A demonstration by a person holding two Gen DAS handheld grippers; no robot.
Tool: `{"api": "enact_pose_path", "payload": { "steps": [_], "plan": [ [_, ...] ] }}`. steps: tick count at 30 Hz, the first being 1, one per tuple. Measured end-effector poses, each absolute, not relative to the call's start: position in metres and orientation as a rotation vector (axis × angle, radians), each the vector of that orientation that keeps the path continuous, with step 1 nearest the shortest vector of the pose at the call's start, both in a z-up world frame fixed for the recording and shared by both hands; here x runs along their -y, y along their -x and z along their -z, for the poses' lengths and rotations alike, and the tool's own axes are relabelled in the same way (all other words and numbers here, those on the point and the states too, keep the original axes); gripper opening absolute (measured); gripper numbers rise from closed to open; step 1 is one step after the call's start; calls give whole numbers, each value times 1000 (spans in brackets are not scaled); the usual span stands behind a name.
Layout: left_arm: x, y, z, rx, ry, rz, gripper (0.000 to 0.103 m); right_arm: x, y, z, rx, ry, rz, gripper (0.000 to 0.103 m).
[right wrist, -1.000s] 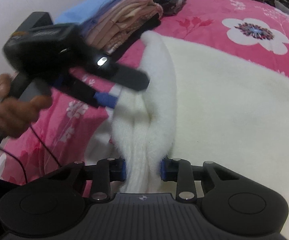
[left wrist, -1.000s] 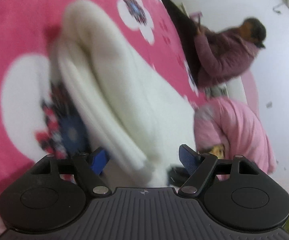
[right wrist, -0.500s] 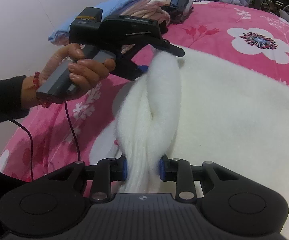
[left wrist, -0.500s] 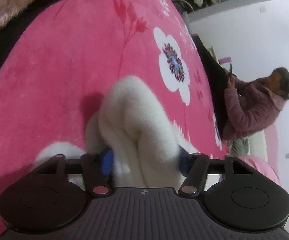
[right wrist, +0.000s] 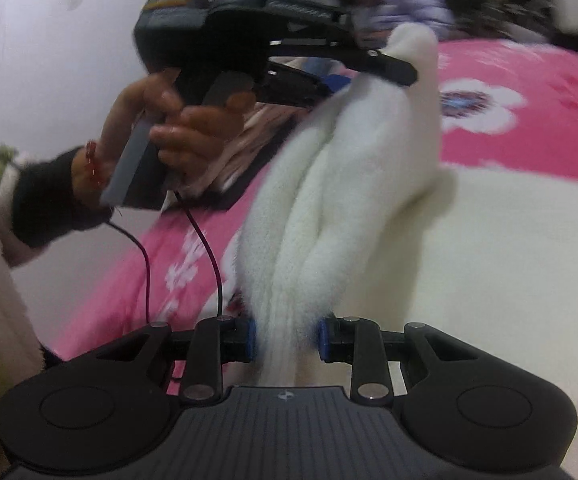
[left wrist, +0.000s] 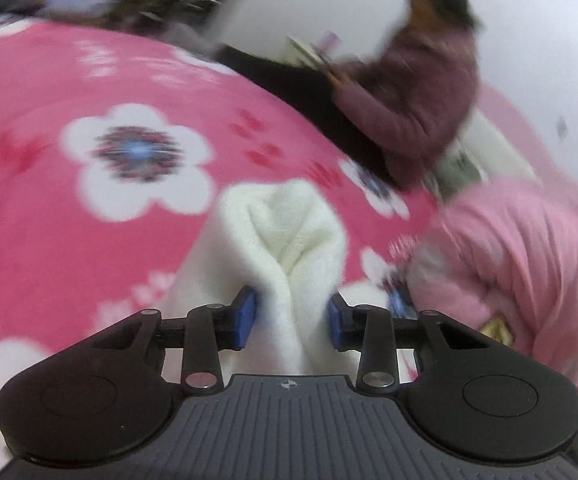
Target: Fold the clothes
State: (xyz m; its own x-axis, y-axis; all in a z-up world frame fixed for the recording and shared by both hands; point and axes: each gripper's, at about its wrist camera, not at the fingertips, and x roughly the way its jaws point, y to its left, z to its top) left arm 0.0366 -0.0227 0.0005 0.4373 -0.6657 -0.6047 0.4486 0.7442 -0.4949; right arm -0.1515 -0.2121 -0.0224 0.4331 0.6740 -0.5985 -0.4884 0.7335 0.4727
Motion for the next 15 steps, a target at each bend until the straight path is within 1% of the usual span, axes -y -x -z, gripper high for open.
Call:
{"api": "enact_pose_path", "payload": {
  "steps": [3,5,6,7,10,13,15],
  "plan": [
    [76,-45,4,-896,151,758,34,244,157,26,-843,-331,-641,30],
    [100,-48,13,-923,119,781,25,263,159,32,-849,-395,-578,30],
    [111,-49,17,-935,110,792,12,271,159,35,-856,-427,-554,30],
    [120,-50,20,-942,112,810,10,278,161,38,-861,-454,-528,30],
    [141,-49,19,-913,122,883,8,288,165,42,-855,-483,-516,29],
    [162,-48,24,-948,88,935,8,293,167,41,-847,-474,-523,29],
    [166,-47,29,-971,82,956,9,301,167,52,-868,-526,-509,29]
  ]
}}
